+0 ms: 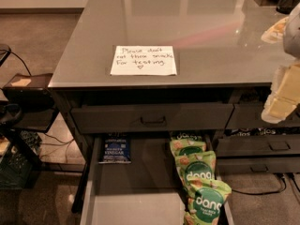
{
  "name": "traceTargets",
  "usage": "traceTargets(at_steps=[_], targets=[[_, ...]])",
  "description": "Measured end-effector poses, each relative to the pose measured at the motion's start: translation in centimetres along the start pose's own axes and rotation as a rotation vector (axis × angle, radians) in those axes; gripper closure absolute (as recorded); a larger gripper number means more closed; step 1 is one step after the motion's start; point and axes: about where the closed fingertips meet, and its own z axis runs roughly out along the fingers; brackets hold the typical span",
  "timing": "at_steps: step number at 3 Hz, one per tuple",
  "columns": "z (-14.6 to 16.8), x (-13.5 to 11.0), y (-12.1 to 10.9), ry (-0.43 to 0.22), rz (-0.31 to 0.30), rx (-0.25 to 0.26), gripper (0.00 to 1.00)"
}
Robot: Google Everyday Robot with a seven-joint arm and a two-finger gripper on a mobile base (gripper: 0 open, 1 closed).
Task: Pick blue chip bag from middle drawer and place on counter
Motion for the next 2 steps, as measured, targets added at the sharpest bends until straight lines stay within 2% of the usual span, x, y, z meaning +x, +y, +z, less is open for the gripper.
traceTargets(at_steps=[2], targets=[[0.51,-0.28,0.22,-0.02,-0.002,0.005,0.0]])
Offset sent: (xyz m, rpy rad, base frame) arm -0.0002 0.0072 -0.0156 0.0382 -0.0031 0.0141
